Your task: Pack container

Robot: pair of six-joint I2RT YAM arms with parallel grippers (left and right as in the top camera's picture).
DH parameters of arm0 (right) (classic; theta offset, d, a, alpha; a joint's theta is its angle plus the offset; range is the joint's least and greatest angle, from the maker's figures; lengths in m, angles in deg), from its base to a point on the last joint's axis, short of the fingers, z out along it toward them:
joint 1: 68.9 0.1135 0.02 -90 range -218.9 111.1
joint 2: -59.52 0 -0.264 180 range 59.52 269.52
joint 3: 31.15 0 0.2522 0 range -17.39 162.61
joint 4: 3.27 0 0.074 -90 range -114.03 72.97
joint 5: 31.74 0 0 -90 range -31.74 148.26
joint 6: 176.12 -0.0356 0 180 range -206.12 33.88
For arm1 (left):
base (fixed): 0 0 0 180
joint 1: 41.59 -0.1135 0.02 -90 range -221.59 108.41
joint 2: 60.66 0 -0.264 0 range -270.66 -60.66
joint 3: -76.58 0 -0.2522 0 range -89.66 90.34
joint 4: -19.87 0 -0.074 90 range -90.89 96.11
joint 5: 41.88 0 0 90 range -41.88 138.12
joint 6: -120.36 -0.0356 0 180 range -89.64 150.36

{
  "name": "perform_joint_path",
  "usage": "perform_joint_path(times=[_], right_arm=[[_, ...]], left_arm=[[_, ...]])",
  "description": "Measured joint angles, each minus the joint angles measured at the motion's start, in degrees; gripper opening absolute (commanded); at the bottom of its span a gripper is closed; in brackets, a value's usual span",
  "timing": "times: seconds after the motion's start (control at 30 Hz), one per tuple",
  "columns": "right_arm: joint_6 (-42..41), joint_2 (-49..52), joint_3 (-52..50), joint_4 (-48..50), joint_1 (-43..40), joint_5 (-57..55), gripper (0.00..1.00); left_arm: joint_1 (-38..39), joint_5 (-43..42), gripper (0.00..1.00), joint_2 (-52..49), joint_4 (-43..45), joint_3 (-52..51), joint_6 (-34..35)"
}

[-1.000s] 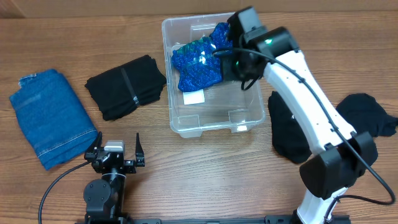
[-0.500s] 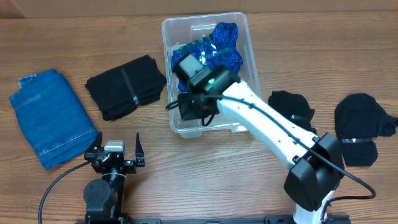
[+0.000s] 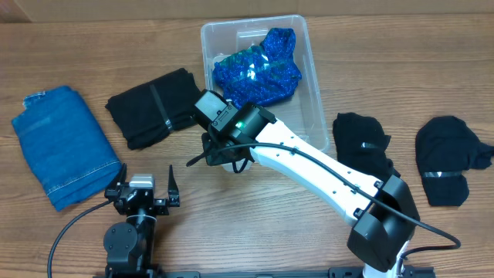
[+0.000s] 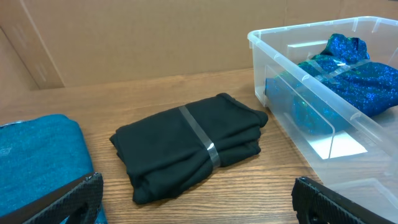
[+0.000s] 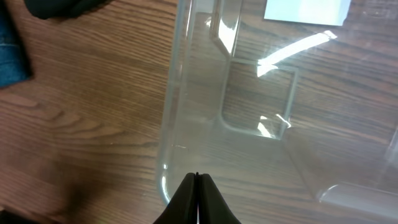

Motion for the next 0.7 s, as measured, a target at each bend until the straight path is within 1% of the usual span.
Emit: perform_joint_path(times=[0.7], right_arm=[[-1.3,0.0,0.0,1.7,-0.1,-2.7,0.04]], left_arm=[[0.0,0.0,1.00,0.0,0.0,0.0,0.0]])
